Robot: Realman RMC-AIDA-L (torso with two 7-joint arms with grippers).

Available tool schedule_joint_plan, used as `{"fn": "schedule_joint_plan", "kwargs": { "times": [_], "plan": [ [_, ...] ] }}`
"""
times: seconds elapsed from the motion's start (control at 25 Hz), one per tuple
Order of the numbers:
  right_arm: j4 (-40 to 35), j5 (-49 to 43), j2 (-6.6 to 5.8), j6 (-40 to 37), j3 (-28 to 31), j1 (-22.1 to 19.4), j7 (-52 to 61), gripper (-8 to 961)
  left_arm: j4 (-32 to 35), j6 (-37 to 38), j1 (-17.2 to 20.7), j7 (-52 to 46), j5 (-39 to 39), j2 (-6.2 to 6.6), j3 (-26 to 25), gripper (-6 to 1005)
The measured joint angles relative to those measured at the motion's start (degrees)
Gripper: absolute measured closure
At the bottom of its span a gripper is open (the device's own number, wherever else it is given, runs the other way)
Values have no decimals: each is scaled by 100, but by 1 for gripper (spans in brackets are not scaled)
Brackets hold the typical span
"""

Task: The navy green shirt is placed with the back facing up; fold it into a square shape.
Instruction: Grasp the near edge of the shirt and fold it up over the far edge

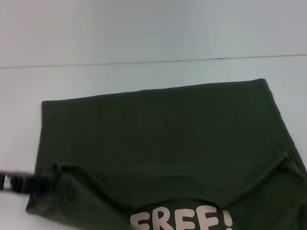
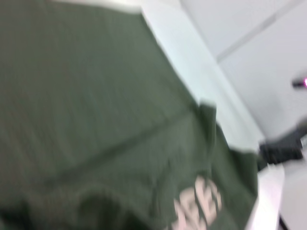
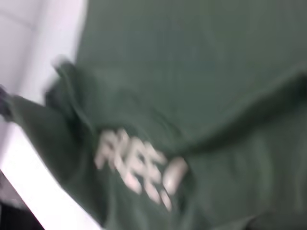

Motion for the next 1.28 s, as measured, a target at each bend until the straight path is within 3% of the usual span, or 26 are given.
{"fn": "schedule_joint_plan", "kwargs": {
  "times": [0.08,0.28,0.44,0.56,0.88,1.16,1.28],
  "plan": [
    [316,484,-153,1,388,-27,-6,916,-7,-148,-39,-146,-155,2,-261,965],
    [721,1041,-317,312,904,-39,45,916,-22,-924,-48,-434,-799,-31,-605,965],
    [1082,1576,-357,958,1127,18,92,916,-186,-1563,-52,-370,-1304,-91,-607,965],
    [1226,1937,-230,1524,1139,100,37,915,-311,-2078,-113,-166,-1633,-226,-606,965],
    [1337,2961,279,2587,1119,265,-535,915,-344,-3200,-165,374,-2451,-675,-547,965],
    [1351,3869,725,3563,1115,330,-1798,915,-392,-3941,-172,778,-3019,-985,-549,966],
    [1381,4028,842,3988,1111,437,-2291,915,-455,-4219,-192,981,-3168,-1095,-548,966]
  ]
}}
